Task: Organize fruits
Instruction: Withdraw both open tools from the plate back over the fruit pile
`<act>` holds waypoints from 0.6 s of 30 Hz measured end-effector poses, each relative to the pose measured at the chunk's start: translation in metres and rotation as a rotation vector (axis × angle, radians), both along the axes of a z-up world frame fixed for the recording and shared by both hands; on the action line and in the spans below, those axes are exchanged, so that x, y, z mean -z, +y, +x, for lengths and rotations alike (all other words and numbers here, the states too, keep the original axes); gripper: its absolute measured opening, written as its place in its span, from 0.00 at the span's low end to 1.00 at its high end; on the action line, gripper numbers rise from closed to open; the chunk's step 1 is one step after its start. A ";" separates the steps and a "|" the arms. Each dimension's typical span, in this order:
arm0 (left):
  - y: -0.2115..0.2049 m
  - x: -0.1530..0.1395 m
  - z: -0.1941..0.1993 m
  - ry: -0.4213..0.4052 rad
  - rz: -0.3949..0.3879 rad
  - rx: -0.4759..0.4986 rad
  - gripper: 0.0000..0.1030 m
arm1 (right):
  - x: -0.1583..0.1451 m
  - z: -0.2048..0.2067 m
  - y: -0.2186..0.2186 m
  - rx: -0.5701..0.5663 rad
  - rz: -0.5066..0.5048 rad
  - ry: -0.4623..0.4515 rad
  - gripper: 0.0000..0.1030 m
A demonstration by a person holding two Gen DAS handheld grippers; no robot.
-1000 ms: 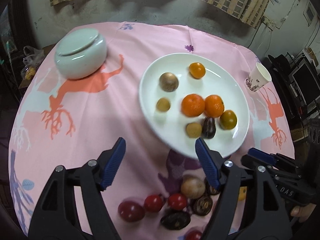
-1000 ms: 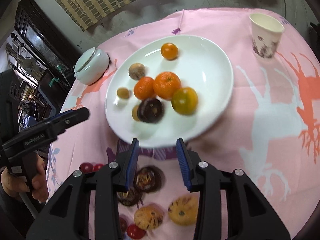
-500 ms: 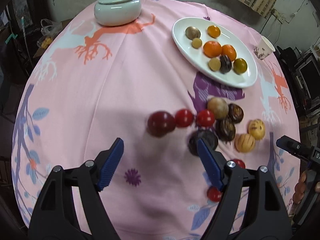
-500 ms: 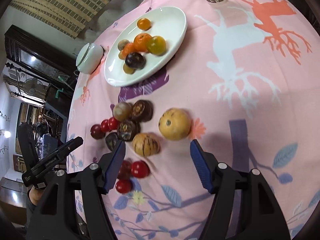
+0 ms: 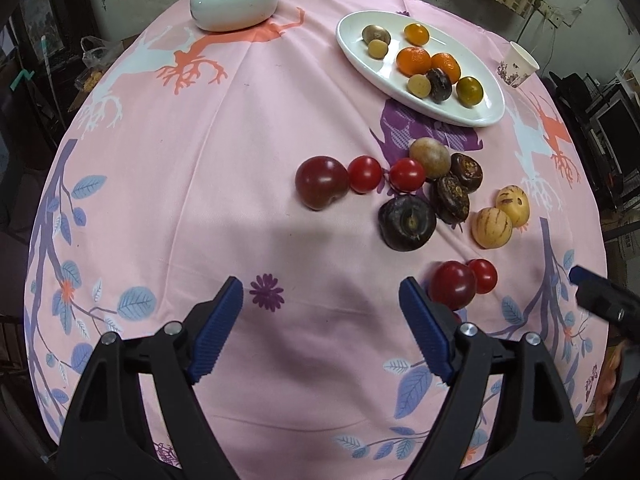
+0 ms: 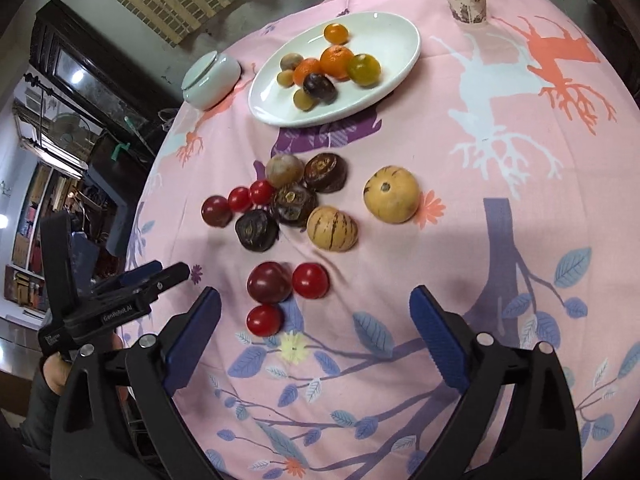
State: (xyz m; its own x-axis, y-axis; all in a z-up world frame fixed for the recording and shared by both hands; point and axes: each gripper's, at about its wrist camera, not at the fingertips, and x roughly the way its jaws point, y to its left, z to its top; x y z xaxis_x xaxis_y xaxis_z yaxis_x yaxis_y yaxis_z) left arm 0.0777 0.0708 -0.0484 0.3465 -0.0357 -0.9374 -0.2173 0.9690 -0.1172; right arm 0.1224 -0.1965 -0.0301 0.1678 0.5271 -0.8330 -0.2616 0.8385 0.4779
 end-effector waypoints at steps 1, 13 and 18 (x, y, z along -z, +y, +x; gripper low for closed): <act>0.001 0.000 0.000 0.001 -0.006 -0.005 0.79 | 0.002 -0.002 0.003 -0.021 -0.002 0.008 0.93; -0.004 0.001 -0.004 -0.004 0.035 0.004 0.79 | 0.001 -0.020 0.024 -0.167 -0.170 -0.179 0.93; 0.001 0.004 0.006 -0.014 0.060 0.008 0.80 | 0.010 -0.019 0.026 -0.168 -0.209 -0.176 0.93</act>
State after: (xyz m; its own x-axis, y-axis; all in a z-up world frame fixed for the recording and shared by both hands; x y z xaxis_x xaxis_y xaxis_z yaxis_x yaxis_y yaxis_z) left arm 0.0841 0.0713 -0.0523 0.3597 0.0180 -0.9329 -0.2082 0.9761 -0.0614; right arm 0.1033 -0.1709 -0.0400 0.2442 0.3805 -0.8919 -0.4678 0.8519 0.2353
